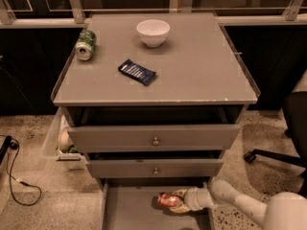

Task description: Pick coke can from bottom drawer and place on counter

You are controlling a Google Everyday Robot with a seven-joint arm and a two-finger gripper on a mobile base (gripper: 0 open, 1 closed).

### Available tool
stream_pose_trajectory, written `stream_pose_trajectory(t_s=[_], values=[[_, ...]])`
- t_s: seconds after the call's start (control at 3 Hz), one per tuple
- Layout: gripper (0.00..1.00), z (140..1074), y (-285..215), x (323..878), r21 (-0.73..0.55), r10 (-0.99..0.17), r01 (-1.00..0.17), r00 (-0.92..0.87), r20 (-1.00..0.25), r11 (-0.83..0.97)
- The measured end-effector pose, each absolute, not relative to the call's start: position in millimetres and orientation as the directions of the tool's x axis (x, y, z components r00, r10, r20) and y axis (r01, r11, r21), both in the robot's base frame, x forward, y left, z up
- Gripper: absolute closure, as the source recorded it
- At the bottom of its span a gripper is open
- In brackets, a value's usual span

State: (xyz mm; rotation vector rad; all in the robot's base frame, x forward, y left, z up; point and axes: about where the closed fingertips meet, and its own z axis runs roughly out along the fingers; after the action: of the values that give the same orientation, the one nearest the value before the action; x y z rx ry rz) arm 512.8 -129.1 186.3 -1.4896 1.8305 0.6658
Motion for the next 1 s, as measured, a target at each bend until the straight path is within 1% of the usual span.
stream_pose_trajectory(t_s=[0.33,0.67,1.0], values=[[1.0,256,-160,509,-0.099,-0.64,-0.977,-0.046,-0.767,0.19],[1.0,254,-158,508,-0.096,-0.638,-0.977,-0.048,-0.768,0.189],[1.0,273,-157,495,-0.113,-0.632,-0.981,-0.011,-0.775,0.155]])
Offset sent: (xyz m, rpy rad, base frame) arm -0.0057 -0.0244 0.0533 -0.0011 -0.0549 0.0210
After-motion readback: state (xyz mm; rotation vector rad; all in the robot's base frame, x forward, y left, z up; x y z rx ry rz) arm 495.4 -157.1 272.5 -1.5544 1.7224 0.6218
